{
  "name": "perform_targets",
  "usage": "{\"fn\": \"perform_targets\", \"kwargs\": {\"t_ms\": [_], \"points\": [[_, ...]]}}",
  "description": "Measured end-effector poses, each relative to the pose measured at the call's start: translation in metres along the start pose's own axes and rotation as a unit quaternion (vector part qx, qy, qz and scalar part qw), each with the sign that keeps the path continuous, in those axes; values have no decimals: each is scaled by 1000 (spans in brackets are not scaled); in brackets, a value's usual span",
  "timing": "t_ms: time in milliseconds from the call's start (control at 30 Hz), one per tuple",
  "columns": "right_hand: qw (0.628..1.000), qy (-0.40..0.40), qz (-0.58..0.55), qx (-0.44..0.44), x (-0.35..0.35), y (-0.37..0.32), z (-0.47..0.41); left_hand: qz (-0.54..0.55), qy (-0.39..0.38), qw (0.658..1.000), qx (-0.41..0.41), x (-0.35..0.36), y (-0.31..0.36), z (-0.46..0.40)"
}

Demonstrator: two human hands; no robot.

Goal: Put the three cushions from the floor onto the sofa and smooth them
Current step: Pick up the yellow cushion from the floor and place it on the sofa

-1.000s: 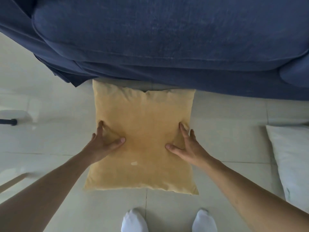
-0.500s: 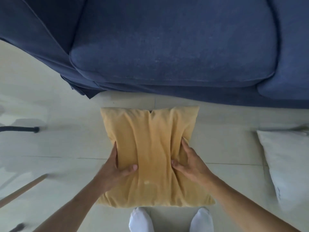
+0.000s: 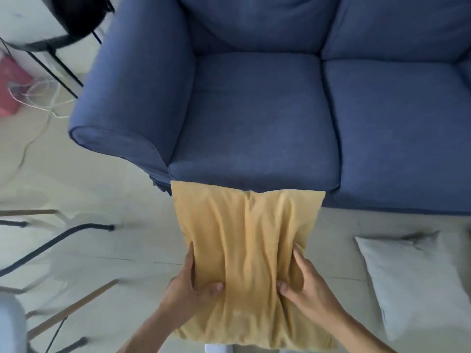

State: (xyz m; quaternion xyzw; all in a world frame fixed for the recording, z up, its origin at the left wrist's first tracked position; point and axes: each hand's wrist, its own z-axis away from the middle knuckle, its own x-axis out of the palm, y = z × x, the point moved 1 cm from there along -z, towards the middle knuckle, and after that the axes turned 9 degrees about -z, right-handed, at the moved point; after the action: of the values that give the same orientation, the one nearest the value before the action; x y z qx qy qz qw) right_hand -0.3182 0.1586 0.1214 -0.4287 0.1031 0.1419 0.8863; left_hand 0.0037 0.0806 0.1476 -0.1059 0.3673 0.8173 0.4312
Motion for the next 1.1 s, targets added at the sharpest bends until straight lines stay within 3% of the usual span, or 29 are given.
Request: {"fn": "perform_targets", "kwargs": {"t_ms": [267,500,900,1100], "points": [[996,21,-37,-80,-84,-107,10,-38,39,997,59,-77,126,18],[985,66,-15,-161,-166,-190,-31,-35,92,988,117,-130,229,-17],[969,107,34,-220,-268,-330,-212,-24,131,975,179,-242,371,-185],[966,124,59,-219,-288,-385,-332,-75,158,968,182,-308,420,-293]]}}
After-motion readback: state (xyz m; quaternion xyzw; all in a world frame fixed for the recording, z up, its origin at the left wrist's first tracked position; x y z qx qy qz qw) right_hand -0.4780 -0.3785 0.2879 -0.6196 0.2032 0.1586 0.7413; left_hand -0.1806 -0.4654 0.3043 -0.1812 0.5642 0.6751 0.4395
